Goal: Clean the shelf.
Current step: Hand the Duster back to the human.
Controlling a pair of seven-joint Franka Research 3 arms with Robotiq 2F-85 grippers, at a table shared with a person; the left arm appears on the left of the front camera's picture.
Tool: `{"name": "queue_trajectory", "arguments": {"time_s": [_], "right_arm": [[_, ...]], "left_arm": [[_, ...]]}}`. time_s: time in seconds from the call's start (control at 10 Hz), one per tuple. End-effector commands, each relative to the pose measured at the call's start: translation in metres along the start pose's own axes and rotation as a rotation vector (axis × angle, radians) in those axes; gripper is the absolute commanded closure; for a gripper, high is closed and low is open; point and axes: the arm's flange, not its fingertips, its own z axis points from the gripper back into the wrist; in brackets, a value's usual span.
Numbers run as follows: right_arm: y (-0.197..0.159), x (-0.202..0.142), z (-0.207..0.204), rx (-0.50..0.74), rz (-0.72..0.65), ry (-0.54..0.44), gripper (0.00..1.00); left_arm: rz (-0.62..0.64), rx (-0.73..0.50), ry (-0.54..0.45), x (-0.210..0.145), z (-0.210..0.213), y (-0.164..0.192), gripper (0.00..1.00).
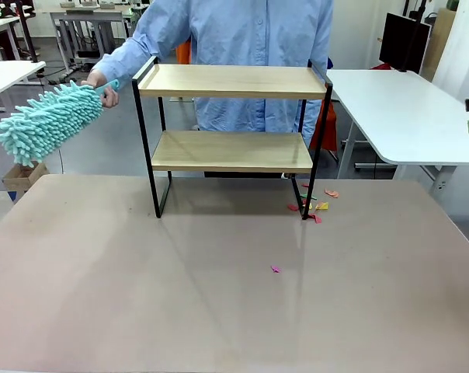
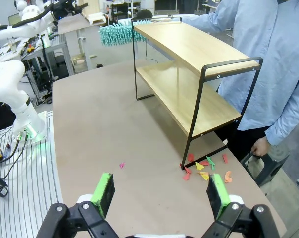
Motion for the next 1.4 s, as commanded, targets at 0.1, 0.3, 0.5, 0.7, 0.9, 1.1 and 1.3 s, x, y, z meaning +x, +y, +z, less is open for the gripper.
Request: {"name": "queue_trajectory", "arguments": {"time_s": [0.1, 0.3, 0.5, 0.7, 0.9, 1.1, 1.3], "right_arm": [[-0.0020, 0.0008, -0.0015, -0.001, 0.026, -0.032, 0.00], [0.0000, 0.0000, 0.0000, 0.000, 0.000, 0.000, 0.00], [0.0000, 0.0000, 0.0000, 0.000, 0.000, 0.000, 0.00], [0.0000, 0.0000, 0.0000, 0.000, 0.000, 0.000, 0.00], [0.0000, 0.0000, 0.0000, 0.000, 0.000, 0.000, 0.00], [0.0000, 0.0000, 0.0000, 0.000, 0.000, 0.000, 0.00], [0.0000, 0.0000, 0.0000, 0.000, 0.000, 0.000, 0.00]], "left_arm": [[-0.016, 0.003, -0.009, -0.0036, -0.0045, -0.0002, 0.00], [-0.016, 0.003, -0.009, -0.0036, -0.0045, -0.0002, 0.00], [-0.016, 0.003, -0.009, -0.0036, -0.0045, -0.0002, 0.00], [-0.016, 0.003, -0.009, -0.0036, -0.0045, -0.0002, 0.00], [-0.016, 0.003, -0.009, -0.0036, -0.0045, -0.0002, 0.00], [-0.016, 0.003, -0.009, -0.0036, -0.0045, -0.0002, 0.00], [-0.016, 0.003, -0.009, -0.0036, -0.0045, -0.0002, 0.00]]}}
